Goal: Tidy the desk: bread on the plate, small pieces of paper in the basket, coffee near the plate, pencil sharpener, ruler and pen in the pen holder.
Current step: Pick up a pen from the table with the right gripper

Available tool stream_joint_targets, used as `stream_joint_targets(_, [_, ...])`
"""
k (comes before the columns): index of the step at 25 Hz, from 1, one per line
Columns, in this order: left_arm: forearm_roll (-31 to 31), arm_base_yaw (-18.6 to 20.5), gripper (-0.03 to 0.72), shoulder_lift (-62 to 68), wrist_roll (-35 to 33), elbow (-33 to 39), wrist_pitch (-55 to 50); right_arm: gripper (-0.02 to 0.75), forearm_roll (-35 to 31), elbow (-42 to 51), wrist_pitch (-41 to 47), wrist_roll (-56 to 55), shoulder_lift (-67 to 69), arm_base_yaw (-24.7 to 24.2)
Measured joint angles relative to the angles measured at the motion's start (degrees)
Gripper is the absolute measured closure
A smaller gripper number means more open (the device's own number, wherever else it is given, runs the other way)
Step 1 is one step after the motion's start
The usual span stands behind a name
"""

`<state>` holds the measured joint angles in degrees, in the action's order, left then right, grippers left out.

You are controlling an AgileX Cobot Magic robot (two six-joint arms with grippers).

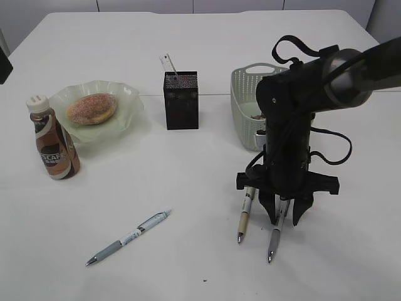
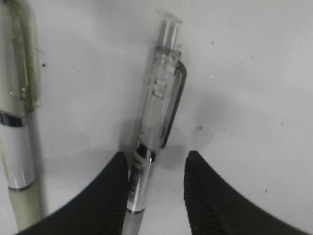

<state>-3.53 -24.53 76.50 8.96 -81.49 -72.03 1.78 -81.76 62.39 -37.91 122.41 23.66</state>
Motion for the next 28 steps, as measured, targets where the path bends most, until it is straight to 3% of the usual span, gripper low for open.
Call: stream_joint_targets(28, [0.0, 0.0, 0.318, 0.0, 0.0, 0.0, 0.0, 0.458, 0.0, 0.0, -2.37, -0.09, 0.13, 0.0])
